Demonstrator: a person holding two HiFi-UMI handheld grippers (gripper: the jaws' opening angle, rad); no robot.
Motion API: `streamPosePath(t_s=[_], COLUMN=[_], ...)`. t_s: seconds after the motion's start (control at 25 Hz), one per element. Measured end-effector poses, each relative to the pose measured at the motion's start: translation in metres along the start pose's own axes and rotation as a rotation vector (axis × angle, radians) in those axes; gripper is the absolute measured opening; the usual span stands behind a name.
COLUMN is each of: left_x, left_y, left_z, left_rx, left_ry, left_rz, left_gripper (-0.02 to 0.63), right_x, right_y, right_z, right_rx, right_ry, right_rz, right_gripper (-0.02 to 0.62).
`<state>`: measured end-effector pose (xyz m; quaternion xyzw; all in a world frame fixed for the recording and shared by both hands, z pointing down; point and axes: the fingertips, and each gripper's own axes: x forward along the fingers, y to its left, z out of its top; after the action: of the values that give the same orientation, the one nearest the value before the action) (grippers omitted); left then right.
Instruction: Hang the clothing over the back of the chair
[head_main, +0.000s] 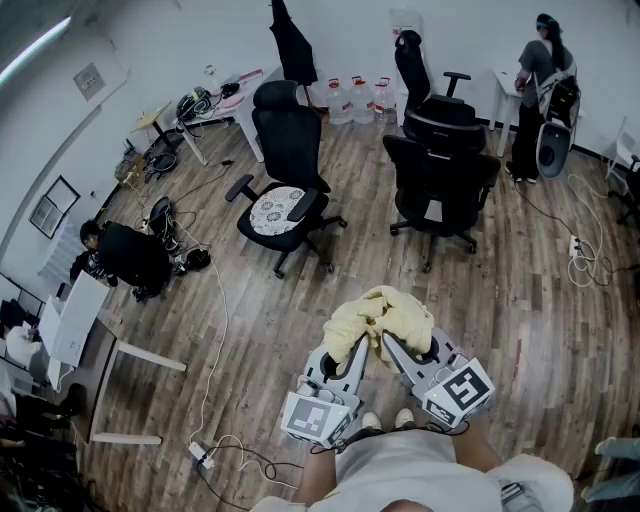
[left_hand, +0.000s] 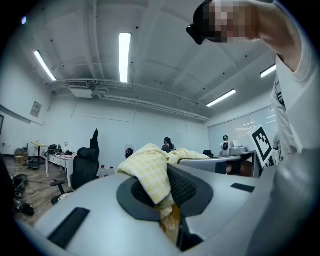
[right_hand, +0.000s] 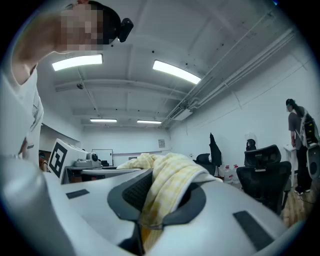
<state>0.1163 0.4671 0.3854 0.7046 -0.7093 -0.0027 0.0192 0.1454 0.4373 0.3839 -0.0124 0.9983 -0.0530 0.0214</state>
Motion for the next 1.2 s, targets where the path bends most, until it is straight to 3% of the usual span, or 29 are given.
streamPosePath(t_s=[0.72,1.2], left_x=[0.03,0.068], left_y=[-0.032,0.005], left_z=[0.003,-0.002], left_rx=[0.016,0.01], left_ry=[0.018,0.011], left_rz=[0.028,-0.005], left_gripper=[0.044,0.044], right_x=[-0.026,0.012], right_y=[-0.036,-0.073], right_z=[0.006,0.0], right_rx=[0.019,0.012], right_ry=[-0.011,0.001], right_rz=[0.012,-0.026], right_gripper=[0.06,0.06])
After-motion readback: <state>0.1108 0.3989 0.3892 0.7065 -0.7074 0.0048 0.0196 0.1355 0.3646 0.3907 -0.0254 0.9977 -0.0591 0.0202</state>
